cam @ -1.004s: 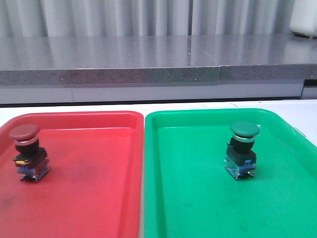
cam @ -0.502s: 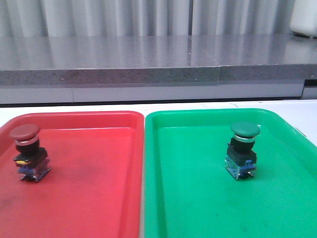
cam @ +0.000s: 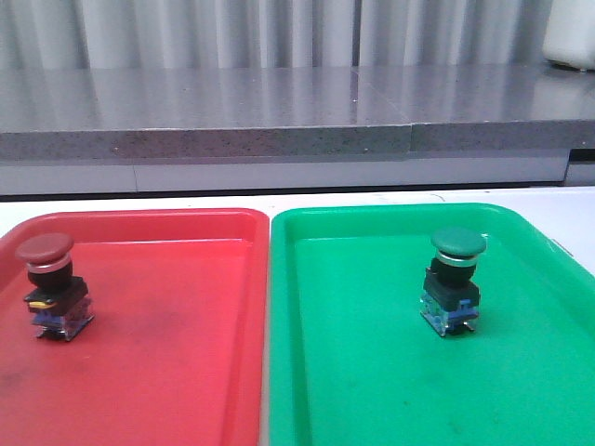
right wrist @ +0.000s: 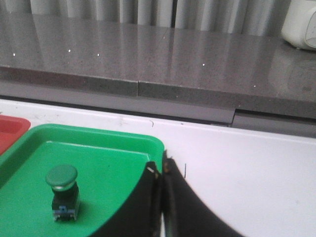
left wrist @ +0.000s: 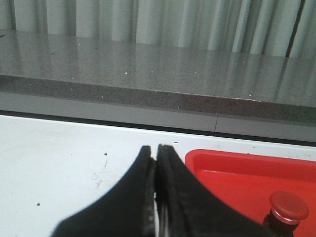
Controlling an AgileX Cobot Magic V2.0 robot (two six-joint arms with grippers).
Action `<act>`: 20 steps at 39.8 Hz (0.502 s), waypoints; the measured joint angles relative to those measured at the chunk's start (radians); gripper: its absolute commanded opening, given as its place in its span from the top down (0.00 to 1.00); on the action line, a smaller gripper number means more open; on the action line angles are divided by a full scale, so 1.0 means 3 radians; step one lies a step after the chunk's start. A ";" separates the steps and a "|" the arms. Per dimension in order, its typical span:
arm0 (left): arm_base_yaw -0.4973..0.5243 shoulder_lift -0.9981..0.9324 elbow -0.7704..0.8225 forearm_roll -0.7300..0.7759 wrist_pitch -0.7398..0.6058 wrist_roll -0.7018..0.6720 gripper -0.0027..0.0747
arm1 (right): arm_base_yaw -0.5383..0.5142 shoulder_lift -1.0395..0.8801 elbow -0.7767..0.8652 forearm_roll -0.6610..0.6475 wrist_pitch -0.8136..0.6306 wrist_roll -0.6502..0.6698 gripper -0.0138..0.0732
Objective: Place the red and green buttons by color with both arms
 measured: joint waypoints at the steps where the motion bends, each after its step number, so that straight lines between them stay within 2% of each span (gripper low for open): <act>1: 0.0000 0.0000 0.0000 0.0000 0.0000 0.0000 0.99 | -0.0037 -0.0023 0.0061 0.0077 -0.0039 -0.0120 0.92; 5: 0.0000 0.0000 0.0000 0.0000 0.0000 0.0000 0.99 | -0.0255 -0.0174 0.0366 0.0465 -0.0244 -0.0508 0.92; 9: 0.0000 0.0000 0.0000 0.0000 0.0000 0.0000 0.99 | -0.0464 -0.0358 0.0658 0.0747 -0.0404 -0.0667 0.92; 20: 0.0000 0.0000 0.0000 0.0000 -0.0008 0.0000 0.99 | -0.0597 -0.0405 0.0767 0.0903 -0.0395 -0.0715 0.92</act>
